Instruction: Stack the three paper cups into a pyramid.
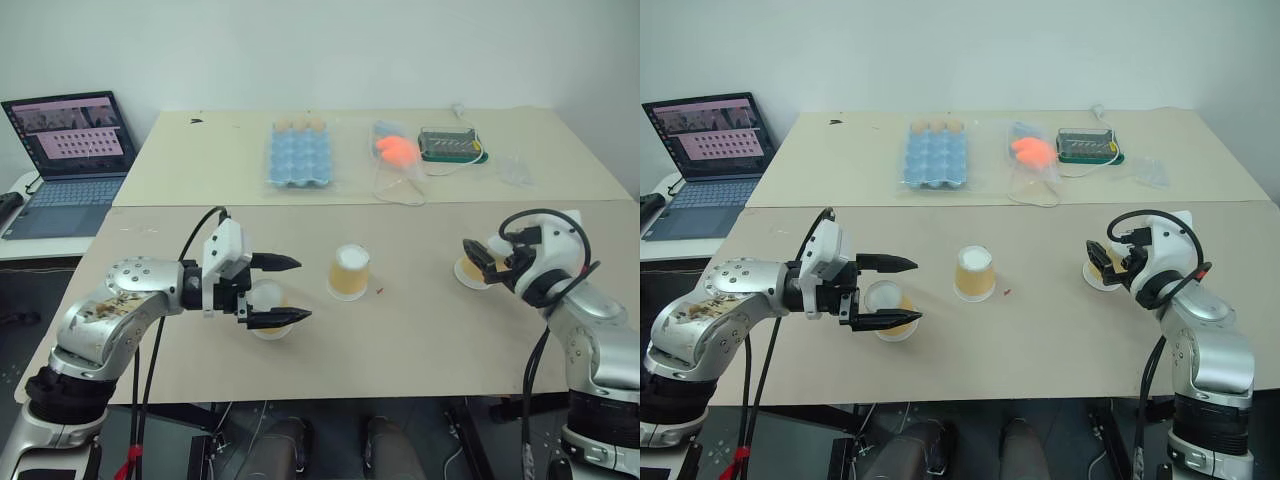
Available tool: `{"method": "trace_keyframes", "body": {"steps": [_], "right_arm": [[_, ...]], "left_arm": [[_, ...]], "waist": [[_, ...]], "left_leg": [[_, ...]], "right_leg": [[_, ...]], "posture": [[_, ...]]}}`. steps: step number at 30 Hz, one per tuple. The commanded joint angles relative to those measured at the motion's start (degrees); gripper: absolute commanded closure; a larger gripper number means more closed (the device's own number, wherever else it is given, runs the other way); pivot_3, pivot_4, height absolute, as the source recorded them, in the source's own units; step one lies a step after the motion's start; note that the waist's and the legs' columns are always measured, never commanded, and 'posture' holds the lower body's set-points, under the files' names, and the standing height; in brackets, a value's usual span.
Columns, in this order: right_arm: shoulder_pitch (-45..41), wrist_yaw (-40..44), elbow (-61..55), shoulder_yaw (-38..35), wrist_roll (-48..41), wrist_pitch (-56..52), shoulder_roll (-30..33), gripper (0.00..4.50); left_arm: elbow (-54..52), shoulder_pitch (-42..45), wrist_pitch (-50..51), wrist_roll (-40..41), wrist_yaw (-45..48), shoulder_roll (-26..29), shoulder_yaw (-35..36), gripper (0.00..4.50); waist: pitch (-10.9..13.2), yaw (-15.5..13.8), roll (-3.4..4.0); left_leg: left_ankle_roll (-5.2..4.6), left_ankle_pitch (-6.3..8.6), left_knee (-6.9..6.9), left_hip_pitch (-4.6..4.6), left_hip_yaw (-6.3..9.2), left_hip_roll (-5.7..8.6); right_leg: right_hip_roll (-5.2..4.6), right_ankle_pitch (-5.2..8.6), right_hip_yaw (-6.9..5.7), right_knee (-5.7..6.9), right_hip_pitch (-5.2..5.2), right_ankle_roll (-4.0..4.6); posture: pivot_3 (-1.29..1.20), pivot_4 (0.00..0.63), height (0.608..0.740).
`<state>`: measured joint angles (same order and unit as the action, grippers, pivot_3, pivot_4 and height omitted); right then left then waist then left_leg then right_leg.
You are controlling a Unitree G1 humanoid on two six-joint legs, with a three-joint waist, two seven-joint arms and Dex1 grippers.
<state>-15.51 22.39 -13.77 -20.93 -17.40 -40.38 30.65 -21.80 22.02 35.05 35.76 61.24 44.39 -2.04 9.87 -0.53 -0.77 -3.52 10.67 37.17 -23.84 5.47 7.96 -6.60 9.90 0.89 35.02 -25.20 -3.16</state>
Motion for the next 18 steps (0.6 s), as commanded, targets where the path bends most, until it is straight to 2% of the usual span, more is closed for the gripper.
{"method": "trace_keyframes", "body": {"steps": [1,8,18], "right_arm": [[-1.4,-0.6,-2.2,-3.7,-1.3,2.3,1.7,0.1],[2.6,-0.1,-8.6,-7.2,-4.1,0.3,2.9,0.1],[14.4,0.0,-16.9,-10.0,-7.9,-3.4,2.6,0.1]], "left_arm": [[-1.8,0.0,-0.7,0.2,-0.2,0.5,1.5,0.0],[-1.0,0.6,-0.9,-0.1,0.1,0.3,1.1,0.0],[-0.8,0.9,-0.7,0.2,0.9,0.6,1.0,0.0]], "waist": [[0.0,0.0,0.0],[0.0,0.0,0.0],[0.0,0.0,0.0]], "left_leg": [[0.0,0.0,0.0,0.0,0.0,0.0],[0.0,0.0,-0.01,0.0,0.0,-0.01],[-0.01,0.01,-0.01,0.01,0.0,-0.02]], "right_leg": [[0.0,0.0,0.0,0.0,0.0,0.0],[0.01,0.01,0.0,0.0,0.0,0.0],[-0.01,0.04,0.01,-0.01,0.02,-0.04]], "posture": [[0.0,0.15,0.713],[0.0,0.15,0.713],[0.0,0.15,0.713]]}}
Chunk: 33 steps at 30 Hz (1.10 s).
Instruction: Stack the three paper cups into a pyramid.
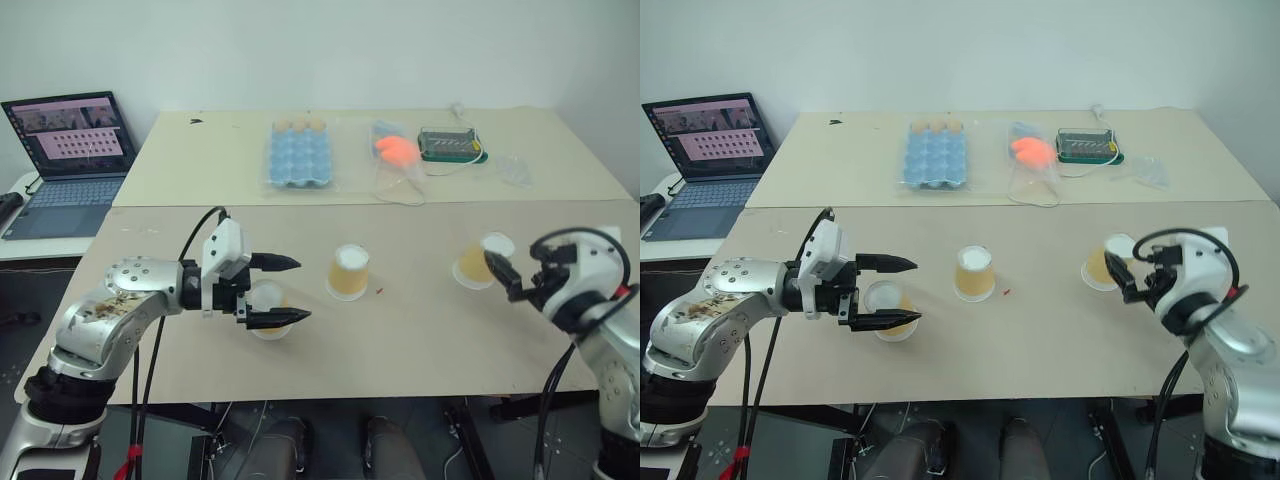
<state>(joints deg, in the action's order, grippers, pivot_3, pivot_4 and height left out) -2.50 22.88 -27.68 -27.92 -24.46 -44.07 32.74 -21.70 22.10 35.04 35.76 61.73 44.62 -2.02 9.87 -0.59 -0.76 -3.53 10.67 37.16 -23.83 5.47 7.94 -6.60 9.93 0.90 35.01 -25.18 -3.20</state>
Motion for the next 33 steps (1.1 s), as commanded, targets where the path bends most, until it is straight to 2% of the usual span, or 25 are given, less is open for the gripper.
{"method": "trace_keyframes", "body": {"steps": [1,3,15,24,28,33], "right_arm": [[2.1,-0.8,-2.9,-3.5,-1.1,0.4,0.1,0.1],[3.1,-1.5,-1.7,-2.9,-0.5,1.3,-0.6,0.1],[-2.1,-4.0,7.9,3.3,1.5,5.3,-4.5,0.1],[-10.6,-4.8,17.0,4.9,2.4,9.0,-4.5,0.1],[-14.7,-4.0,20.6,6.0,3.1,10.5,-3.9,0.1],[-16.1,-3.6,23.5,7.1,4.0,11.9,-3.8,0.1]], "left_arm": [[-0.9,0.9,-0.7,0.3,0.6,0.4,1.0,0.0],[-0.7,1.0,-0.8,0.1,0.9,0.4,0.8,0.0],[-1.0,1.7,-0.2,0.1,0.2,0.2,1.0,0.0],[-2.6,-0.1,0.2,0.5,-1.3,1.0,2.4,0.0],[-2.9,-0.5,0.3,0.6,-2.0,1.0,2.8,0.0],[-3.2,-0.9,0.2,0.6,-2.7,1.1,2.9,0.0]], "waist": [[0.0,0.1,0.0],[0.0,0.1,0.0],[0.0,0.1,0.0],[0.0,0.4,0.01],[0.0,0.4,0.01],[0.0,0.4,0.01]], "left_leg": [[0.0,0.0,0.01,0.01,-0.01,0.0],[0.01,0.0,0.01,0.02,-0.01,-0.01],[0.01,0.0,-0.01,0.06,-0.03,-0.03],[0.01,0.0,0.01,0.07,-0.04,-0.02],[0.0,0.0,-0.01,0.06,-0.04,-0.03],[0.0,-0.01,-0.01,0.07,-0.04,-0.03]], "right_leg": [[0.0,0.04,0.0,-0.01,0.02,-0.07],[0.0,0.23,0.0,0.0,0.03,-0.38],[0.01,0.24,0.01,0.0,0.03,-0.35],[0.03,0.22,0.03,0.02,0.03,-0.33],[0.05,-0.01,0.03,0.01,0.02,0.04],[0.06,-0.02,0.02,0.02,0.03,0.05]], "posture": [[0.0,0.15,0.713],[0.0,0.15,0.713],[0.0,0.15,0.713],[0.0,0.15,0.713],[0.0,0.15,0.713],[0.0,0.15,0.713]]}}
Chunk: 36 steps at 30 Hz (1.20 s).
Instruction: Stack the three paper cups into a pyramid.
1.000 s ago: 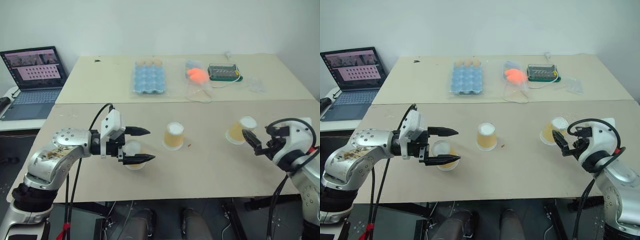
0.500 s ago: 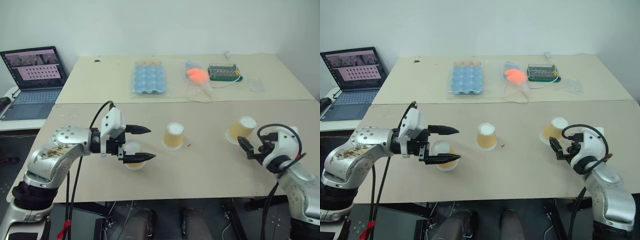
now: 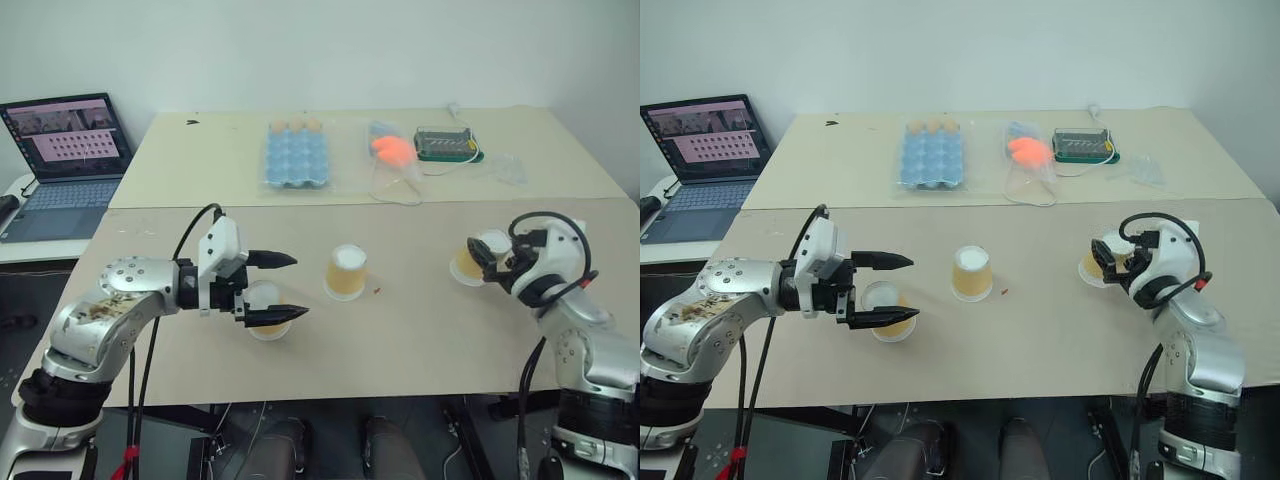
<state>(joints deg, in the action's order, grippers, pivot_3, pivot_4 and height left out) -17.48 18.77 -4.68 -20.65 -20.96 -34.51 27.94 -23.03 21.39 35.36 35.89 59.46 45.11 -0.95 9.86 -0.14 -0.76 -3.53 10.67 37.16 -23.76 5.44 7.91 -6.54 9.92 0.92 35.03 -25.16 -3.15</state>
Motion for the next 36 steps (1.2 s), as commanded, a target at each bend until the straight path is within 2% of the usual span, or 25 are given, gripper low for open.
{"method": "trace_keyframes", "body": {"steps": [1,6,9,12,13,18,21,24,28,31,36], "right_arm": [[-1.2,0.5,0.9,-0.1,0.7,2.5,1.0,0.1],[-1.1,0.6,1.3,-0.1,0.5,2.5,0.8,0.1],[-0.8,0.9,0.9,-0.2,0.3,2.9,0.6,0.81],[-0.3,1.7,-0.4,1.0,0.8,2.2,1.3,1.85],[-0.3,1.8,-0.7,1.5,1.0,2.0,1.4,1.93],[-2.4,4.5,-4.3,3.2,-0.3,1.0,3.4,1.93],[-3.2,10.7,-6.0,5.6,-1.5,1.4,7.0,1.93],[-4.0,22.8,-7.3,9.1,-4.4,2.0,12.7,1.93],[-5.5,31.8,-6.8,13.4,-5.1,3.4,16.1,1.93],[-7.8,36.0,-6.7,16.4,-5.0,4.5,16.6,1.93],[-11.1,41.9,-4.4,22.1,-2.7,7.4,16.2,1.93]], "left_arm": [[-1.9,-0.2,-0.1,0.5,-0.5,0.6,1.9,0.0],[-1.9,-0.3,-0.1,0.6,-0.9,0.7,2.1,0.0],[-2.0,-0.3,-0.1,0.6,-0.9,0.8,2.1,0.0],[-1.9,-0.3,-0.1,0.7,-0.9,0.8,2.0,0.0],[-1.8,-0.2,-0.1,0.6,-0.9,0.7,1.9,0.0],[-1.8,-0.2,0.0,0.6,-0.8,0.7,1.6,0.0],[-1.7,0.0,0.0,0.6,-0.8,0.7,1.5,0.0],[-1.3,0.6,0.0,0.4,-0.6,0.6,1.1,0.0],[-1.0,1.2,0.1,0.3,-0.3,0.6,0.9,0.0],[-1.1,1.5,0.2,0.4,-0.2,0.8,1.0,0.0],[-1.8,1.3,0.7,0.7,-0.3,1.5,1.7,0.0]], "waist": [[0.0,0.0,0.0],[0.0,0.0,0.0],[0.0,0.0,0.0],[0.0,0.2,0.0],[0.0,0.2,0.0],[0.0,0.4,0.0],[0.0,0.4,0.01],[0.0,0.4,0.0],[0.0,0.4,-0.02],[0.0,0.5,-0.02],[0.0,0.8,-0.02]], "left_leg": [[0.0,0.0,0.0,0.0,0.0,0.0],[0.0,0.0,0.0,0.0,0.0,0.01],[0.0,0.0,0.0,0.0,0.0,0.01],[0.0,0.0,0.0,0.0,0.0,0.01],[0.0,0.0,0.0,0.0,0.0,0.01],[0.0,0.0,0.0,0.0,0.0,0.01],[0.0,0.0,0.0,0.0,0.0,0.01],[-0.01,0.0,-0.01,0.0,0.0,0.0],[-0.02,0.0,0.01,0.0,0.01,-0.01],[-0.01,0.0,0.03,-0.01,0.0,-0.02],[-0.01,0.01,0.02,-0.02,0.01,-0.02]], "right_leg": [[0.0,0.0,0.0,0.0,0.0,0.0],[0.0,0.0,0.0,0.01,0.0,0.01],[0.0,0.0,0.01,0.02,0.0,0.01],[0.0,0.0,0.01,0.01,0.0,0.01],[0.0,-0.01,0.01,0.01,-0.01,0.01],[0.0,0.0,0.01,0.01,0.0,0.0],[0.0,0.0,0.0,0.0,-0.01,0.0],[-0.01,0.01,-0.01,-0.01,0.01,-0.01],[-0.02,0.03,-0.05,-0.04,0.05,-0.05],[-0.04,0.24,-0.05,-0.04,0.05,-0.4],[-0.05,0.24,-0.04,-0.03,0.01,-0.39]], "posture": [[0.0,0.15,0.713],[0.0,0.15,0.713],[0.0,0.15,0.713],[0.0,0.15,0.713],[0.0,0.15,0.713],[0.0,0.15,0.713],[0.0,0.15,0.713],[0.0,0.15,0.713],[0.0,0.15,0.713],[0.0,0.15,0.713],[0.0,0.15,0.713]]}}
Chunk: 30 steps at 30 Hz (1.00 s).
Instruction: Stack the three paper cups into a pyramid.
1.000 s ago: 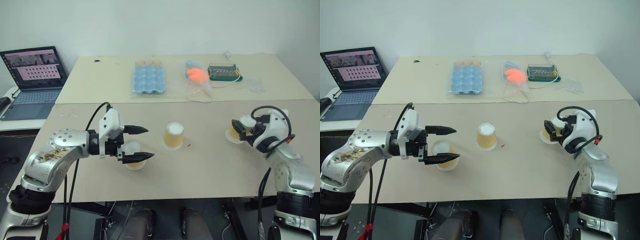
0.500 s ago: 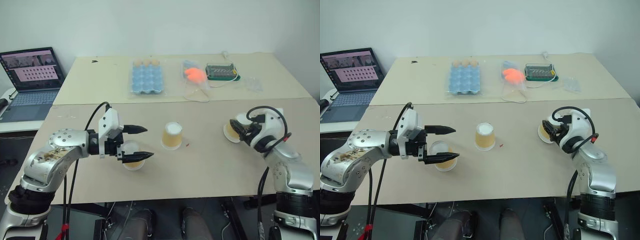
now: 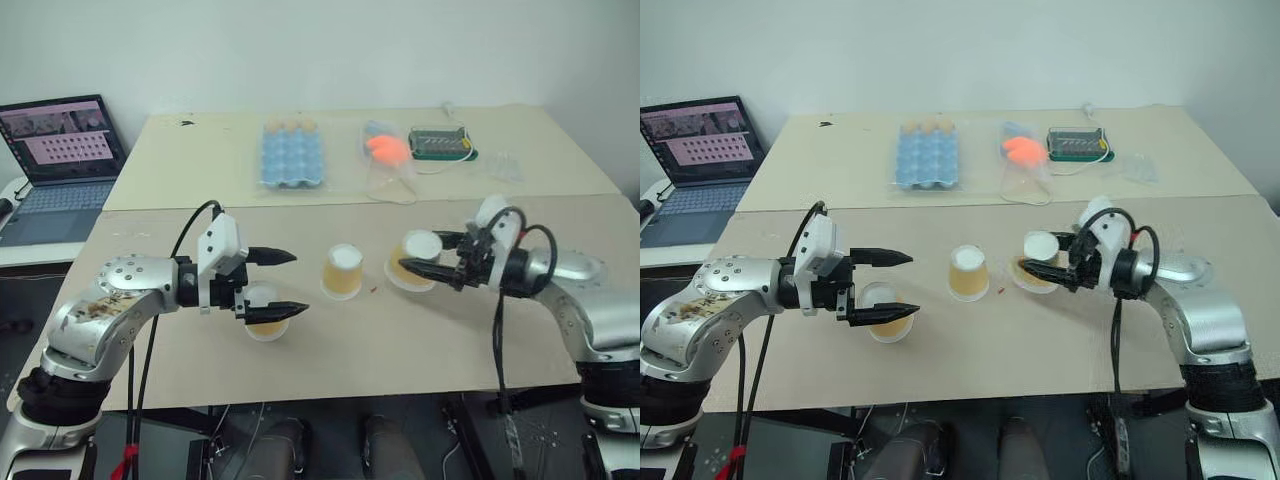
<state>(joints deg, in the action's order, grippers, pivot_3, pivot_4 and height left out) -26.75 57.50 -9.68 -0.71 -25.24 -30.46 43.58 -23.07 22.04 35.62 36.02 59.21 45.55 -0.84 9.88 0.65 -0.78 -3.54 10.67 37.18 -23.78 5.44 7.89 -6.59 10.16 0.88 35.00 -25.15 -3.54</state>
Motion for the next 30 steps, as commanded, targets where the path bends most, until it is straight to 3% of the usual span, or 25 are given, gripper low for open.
{"method": "trace_keyframes", "body": {"steps": [1,12,22,30], "right_arm": [[-2.3,4.0,1.6,3.5,2.5,4.2,0.4,1.93],[-5.7,8.8,12.6,9.8,8.0,11.3,-3.5,1.93],[-14.8,10.8,28.8,10.8,12.1,17.4,-9.5,1.93],[-16.1,12.5,32.2,11.0,13.5,19.0,-11.2,1.93]], "left_arm": [[-1.9,0.5,0.7,0.7,-0.2,1.2,1.9,0.0],[-5.7,-2.1,3.5,2.8,-1.9,3.7,5.9,0.0],[-6.6,-2.4,4.4,3.3,-3.2,3.9,6.6,0.0],[-6.4,-2.2,4.1,3.0,-3.4,3.8,6.2,0.0]], "waist": [[0.0,0.0,0.0],[0.0,0.0,-0.02],[0.0,0.2,-0.02],[0.0,0.2,-0.02]], "left_leg": [[0.0,0.0,0.0,0.0,0.0,0.0],[0.01,0.01,0.0,0.0,0.0,0.01],[0.05,-0.02,0.0,0.05,0.0,-0.01],[0.06,-0.02,-0.01,0.07,0.0,0.0]], "right_leg": [[0.0,0.0,-0.01,0.0,0.01,0.0],[0.01,-0.24,0.0,0.01,-0.02,0.38],[0.06,-0.29,0.0,0.04,-0.02,0.44],[0.07,-0.3,0.01,0.07,-0.02,0.47]], "posture": [[0.0,0.15,0.713],[0.0,0.15,0.713],[0.0,0.15,0.713],[0.0,0.15,0.713]]}}
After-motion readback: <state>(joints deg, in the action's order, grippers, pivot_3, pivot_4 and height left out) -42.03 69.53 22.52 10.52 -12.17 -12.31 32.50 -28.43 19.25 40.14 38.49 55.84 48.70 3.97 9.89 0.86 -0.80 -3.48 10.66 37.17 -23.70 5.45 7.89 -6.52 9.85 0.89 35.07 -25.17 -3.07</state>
